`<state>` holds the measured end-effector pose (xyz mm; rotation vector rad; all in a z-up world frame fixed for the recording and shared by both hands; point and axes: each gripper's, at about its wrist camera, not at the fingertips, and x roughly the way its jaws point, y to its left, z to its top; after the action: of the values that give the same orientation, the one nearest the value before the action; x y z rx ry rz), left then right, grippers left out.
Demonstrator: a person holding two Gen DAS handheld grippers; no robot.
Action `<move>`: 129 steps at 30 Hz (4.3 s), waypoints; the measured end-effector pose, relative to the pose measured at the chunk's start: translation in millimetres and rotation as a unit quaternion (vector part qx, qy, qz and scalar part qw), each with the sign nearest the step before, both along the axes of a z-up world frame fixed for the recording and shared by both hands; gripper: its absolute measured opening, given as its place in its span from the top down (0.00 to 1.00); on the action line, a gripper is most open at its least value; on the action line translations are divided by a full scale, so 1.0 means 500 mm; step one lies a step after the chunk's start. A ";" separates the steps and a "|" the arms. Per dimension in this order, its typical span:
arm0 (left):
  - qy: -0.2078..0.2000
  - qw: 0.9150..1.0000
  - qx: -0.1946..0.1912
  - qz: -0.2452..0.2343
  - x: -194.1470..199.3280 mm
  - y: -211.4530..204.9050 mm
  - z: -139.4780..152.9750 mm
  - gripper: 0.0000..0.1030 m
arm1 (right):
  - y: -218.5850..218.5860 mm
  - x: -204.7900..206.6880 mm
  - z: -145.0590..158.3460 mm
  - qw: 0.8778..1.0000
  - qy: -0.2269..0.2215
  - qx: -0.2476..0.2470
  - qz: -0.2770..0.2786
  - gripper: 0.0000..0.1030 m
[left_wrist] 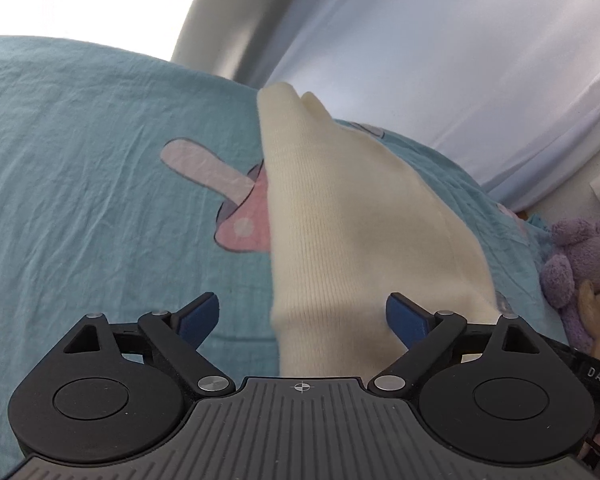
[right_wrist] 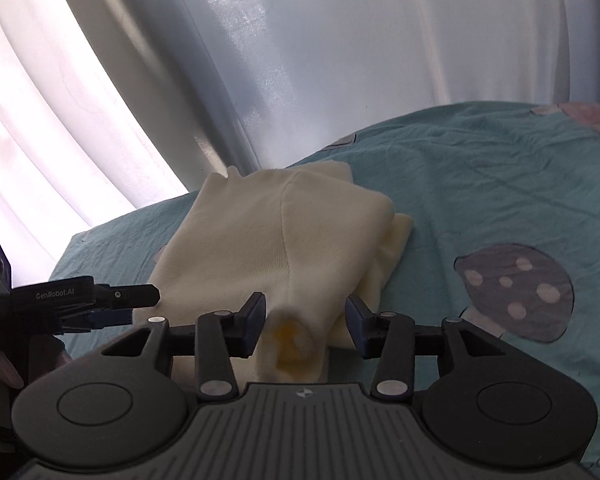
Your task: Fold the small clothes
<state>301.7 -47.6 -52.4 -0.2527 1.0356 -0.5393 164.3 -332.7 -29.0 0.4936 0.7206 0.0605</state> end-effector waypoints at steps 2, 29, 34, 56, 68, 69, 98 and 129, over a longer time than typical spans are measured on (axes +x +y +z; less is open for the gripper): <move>0.021 0.999 -0.024 0.000 -0.023 0.017 -0.007 0.08 | -0.001 -0.015 -0.009 0.999 0.007 0.038 0.005 0.58; 0.101 0.981 -0.163 0.010 -0.037 0.029 -0.053 0.79 | 0.007 -0.027 -0.095 0.978 -0.002 0.207 -0.032 0.92; 0.085 0.986 -0.138 -0.023 -0.037 0.056 -0.032 0.78 | 0.005 -0.020 -0.100 0.990 0.035 0.134 -0.024 0.91; 0.044 0.991 -0.119 -0.042 0.168 -0.026 -0.054 0.21 | -0.114 0.144 -0.108 0.990 0.033 0.138 0.022 0.36; 0.021 0.993 -0.110 -0.024 0.179 -0.045 -0.064 0.58 | -0.096 0.189 -0.119 0.985 0.025 0.168 0.044 0.56; 0.015 0.994 -0.107 -0.025 0.176 -0.046 -0.057 0.58 | -0.090 0.190 -0.119 0.985 0.023 0.165 0.044 0.61; -0.125 0.983 0.025 0.135 0.158 -0.018 0.032 0.24 | 0.145 0.230 0.054 0.988 -0.101 -0.119 0.016 0.60; -0.049 0.993 0.033 0.098 0.053 0.004 -0.028 0.09 | 0.233 0.107 -0.015 0.960 -0.064 -0.262 0.076 0.58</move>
<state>328.3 -45.7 -66.2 -0.2636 0.9190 -0.3354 218.1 -216.2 -36.7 -0.0736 0.6148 0.0419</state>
